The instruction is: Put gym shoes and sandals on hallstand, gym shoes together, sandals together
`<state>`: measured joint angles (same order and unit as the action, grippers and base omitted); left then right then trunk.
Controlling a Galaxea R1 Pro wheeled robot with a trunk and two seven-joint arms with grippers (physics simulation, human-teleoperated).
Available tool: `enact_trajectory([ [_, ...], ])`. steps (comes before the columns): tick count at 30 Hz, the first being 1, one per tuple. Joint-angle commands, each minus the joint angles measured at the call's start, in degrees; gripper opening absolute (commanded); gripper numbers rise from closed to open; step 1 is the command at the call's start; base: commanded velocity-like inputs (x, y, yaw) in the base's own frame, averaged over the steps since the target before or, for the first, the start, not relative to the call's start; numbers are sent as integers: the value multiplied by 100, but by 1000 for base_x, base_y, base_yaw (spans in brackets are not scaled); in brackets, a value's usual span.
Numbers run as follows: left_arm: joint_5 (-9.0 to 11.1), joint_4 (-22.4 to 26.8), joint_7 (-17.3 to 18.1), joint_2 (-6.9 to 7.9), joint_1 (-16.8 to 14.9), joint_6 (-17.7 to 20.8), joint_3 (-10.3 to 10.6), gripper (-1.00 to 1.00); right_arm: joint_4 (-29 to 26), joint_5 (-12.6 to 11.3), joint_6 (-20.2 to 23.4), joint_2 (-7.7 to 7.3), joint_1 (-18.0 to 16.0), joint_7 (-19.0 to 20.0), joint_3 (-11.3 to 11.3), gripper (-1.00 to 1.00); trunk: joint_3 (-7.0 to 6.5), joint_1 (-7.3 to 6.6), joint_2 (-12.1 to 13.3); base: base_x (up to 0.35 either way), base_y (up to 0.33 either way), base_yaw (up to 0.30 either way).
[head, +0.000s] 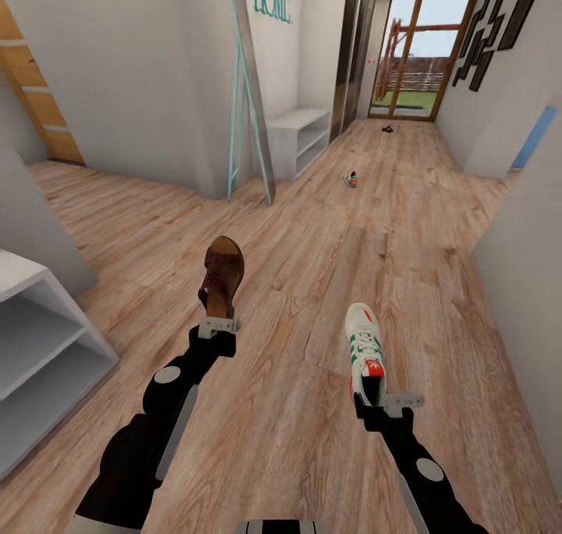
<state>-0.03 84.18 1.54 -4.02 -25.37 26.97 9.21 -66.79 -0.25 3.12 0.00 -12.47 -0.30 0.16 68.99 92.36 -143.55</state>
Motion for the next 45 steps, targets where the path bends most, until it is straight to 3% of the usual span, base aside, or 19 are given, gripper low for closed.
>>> enact_trajectory([
  [1,-20,7,30,-2,-3,36,-5,-100,-10,-2,31,0,-1,-5,2,-100,-3,-4,-2,-283,-146,144],
  [12,-16,8,30,-2,-3,36,-6,-100,-10,-2,31,0,-1,-5,2,-100,-84,-4,-2,-223,-117,195],
  [30,-19,10,30,-2,-3,36,-7,-100,-10,-2,31,-1,-1,-5,2,-100,-193,-4,-2,-4,-2,238],
  [45,-15,4,30,-2,-3,36,-5,-100,-10,-2,31,-1,-1,-5,2,-100,-200,-4,-2,0,0,295],
])
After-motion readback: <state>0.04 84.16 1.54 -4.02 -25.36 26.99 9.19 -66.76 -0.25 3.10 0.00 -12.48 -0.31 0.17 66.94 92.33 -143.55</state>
